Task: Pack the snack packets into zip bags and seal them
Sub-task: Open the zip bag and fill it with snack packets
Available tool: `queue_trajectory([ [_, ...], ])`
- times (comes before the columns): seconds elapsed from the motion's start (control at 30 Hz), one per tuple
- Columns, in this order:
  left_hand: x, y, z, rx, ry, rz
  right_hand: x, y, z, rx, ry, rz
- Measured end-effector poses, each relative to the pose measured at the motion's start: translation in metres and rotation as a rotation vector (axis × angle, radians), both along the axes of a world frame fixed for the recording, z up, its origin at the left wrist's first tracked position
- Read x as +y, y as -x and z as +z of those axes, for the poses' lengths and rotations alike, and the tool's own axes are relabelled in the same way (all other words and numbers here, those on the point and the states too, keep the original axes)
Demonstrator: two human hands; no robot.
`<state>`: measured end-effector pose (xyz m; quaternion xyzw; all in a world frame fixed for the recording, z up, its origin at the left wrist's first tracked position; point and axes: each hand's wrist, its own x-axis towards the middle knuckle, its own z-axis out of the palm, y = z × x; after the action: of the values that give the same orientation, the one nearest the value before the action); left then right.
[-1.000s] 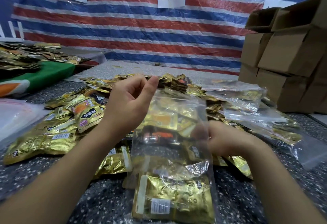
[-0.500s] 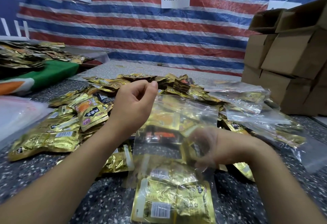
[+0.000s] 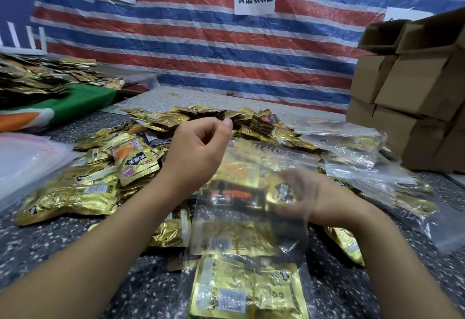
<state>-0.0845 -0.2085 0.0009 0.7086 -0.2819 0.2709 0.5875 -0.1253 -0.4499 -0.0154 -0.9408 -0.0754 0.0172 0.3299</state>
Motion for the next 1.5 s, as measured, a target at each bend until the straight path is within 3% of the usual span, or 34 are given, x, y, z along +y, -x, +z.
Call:
queue_trajectory([
  [0.17,-0.001,0.001,0.002,-0.001,0.005,-0.021,-0.003,-0.009,0.002,-0.130,-0.157,-0.137],
  [0.3,0.000,0.003,0.002,0.013,-0.005,-0.058,-0.002,-0.013,0.013,-0.047,-0.756,-0.347],
  [0.4,0.000,0.005,0.001,0.013,-0.064,-0.111,0.000,-0.010,0.019,0.050,-1.068,-0.307],
  [0.63,-0.003,0.011,-0.001,0.039,-0.215,-0.194,-0.007,0.002,0.027,0.111,-1.517,-0.333],
  [0.8,-0.005,0.009,-0.003,0.034,-0.253,-0.204,-0.002,0.003,0.029,0.103,-1.740,-0.089],
  [0.9,-0.005,0.008,-0.005,0.012,-0.254,-0.184,0.001,0.006,0.031,0.037,-1.678,0.063],
  [1.27,-0.005,0.003,-0.008,-0.049,-0.159,-0.043,0.014,0.009,0.026,-0.243,-0.834,0.039],
  [1.5,-0.005,0.002,-0.006,-0.061,-0.133,0.002,0.018,0.017,0.030,-0.168,-0.534,0.165],
])
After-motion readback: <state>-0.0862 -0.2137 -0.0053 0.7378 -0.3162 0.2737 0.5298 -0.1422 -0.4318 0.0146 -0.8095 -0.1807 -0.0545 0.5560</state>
